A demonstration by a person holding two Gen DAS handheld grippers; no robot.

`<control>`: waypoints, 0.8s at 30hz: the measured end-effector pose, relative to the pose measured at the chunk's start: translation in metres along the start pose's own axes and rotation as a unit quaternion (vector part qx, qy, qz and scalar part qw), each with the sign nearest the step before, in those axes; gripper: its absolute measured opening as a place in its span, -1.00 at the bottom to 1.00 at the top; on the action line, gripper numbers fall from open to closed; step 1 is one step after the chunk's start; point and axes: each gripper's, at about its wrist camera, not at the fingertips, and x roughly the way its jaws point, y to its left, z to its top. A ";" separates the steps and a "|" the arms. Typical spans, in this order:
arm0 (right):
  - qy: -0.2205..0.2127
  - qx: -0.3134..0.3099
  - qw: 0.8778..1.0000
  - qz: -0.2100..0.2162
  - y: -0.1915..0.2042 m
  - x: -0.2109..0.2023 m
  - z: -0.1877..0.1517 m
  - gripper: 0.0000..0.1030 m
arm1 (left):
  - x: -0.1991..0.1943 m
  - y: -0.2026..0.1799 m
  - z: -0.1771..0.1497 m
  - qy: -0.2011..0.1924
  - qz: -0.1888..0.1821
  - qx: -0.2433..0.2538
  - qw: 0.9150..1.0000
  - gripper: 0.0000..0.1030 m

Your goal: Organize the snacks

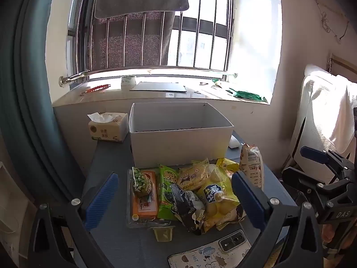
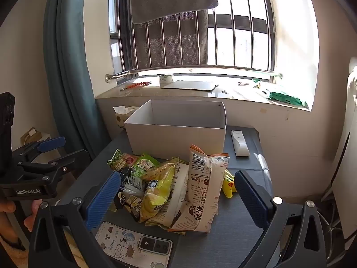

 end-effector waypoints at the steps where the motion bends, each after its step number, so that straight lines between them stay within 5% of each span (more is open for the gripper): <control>1: 0.000 0.000 1.000 0.000 0.000 0.000 0.000 1.00 | 0.000 0.000 0.000 0.000 -0.001 0.000 1.000 1.00; 24: 0.001 0.001 1.000 0.002 -0.001 -0.001 0.001 1.00 | -0.001 -0.001 0.000 0.000 -0.003 0.001 1.000 1.00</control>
